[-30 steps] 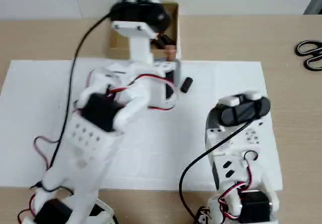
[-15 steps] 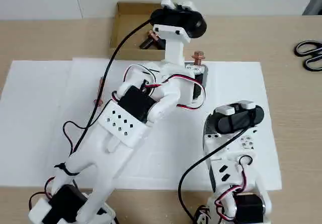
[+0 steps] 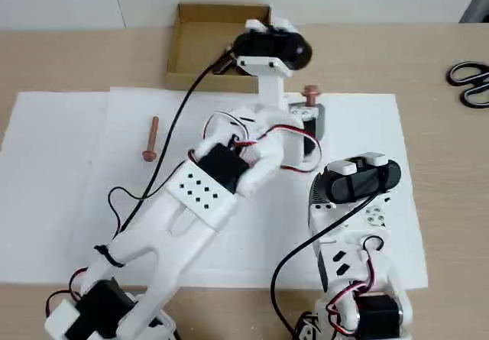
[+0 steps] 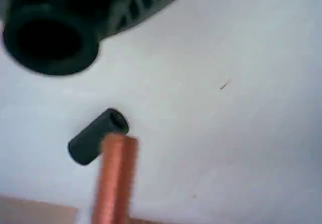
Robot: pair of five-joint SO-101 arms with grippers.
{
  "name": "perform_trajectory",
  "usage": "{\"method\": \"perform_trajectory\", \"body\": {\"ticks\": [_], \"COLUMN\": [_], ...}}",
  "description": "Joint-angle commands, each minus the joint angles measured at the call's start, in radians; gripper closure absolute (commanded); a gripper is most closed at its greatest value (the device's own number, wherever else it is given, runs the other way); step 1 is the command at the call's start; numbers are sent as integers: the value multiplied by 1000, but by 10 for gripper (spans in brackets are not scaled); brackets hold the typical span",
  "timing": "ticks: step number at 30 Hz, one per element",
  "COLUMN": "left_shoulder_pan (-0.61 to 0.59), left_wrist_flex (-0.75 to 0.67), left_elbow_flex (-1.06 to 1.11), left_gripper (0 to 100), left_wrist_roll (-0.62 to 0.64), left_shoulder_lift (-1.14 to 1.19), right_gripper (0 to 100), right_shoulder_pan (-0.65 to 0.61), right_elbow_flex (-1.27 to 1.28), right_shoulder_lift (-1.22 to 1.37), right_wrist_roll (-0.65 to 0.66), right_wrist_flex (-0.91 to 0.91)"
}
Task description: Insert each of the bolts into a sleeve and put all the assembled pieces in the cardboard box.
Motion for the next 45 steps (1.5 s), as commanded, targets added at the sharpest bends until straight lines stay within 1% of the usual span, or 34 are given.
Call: {"method": "perform_trajectory", "body": {"ticks": [1,7,10,12,15,18,22,30,41,45], "left_shoulder_pan": [3,-2,-3,0,-3,2,5,52,64,64], "left_wrist_flex": [-37,48,46,-29,-210,-347,-427,-431,-433,-433], "left_elbow_flex": [-7,28,120,206,349,450,501,499,501,501], "left_gripper": [994,994,994,994,994,994,994,994,994,994], "left_wrist_roll": [-2,-92,-109,-109,-112,-112,-109,-107,-107,-107], "left_shoulder_lift": [-28,-245,-327,-351,-368,-387,-393,-405,-397,-397], "right_gripper": [995,995,995,995,995,995,995,995,995,995], "right_shoulder_pan": [5,7,4,4,2,2,2,2,2,2], "right_elbow_flex": [-3,-3,-5,-5,-5,-5,12,46,43,46], "right_shoulder_lift": [-16,-16,-16,-16,-16,-16,-16,-16,-16,-16], "right_wrist_roll": [-11,-11,-11,-11,-11,-11,-11,-12,-12,-12], "right_wrist_flex": [-21,-21,-21,-21,-21,-21,-24,-30,-31,-90]}}
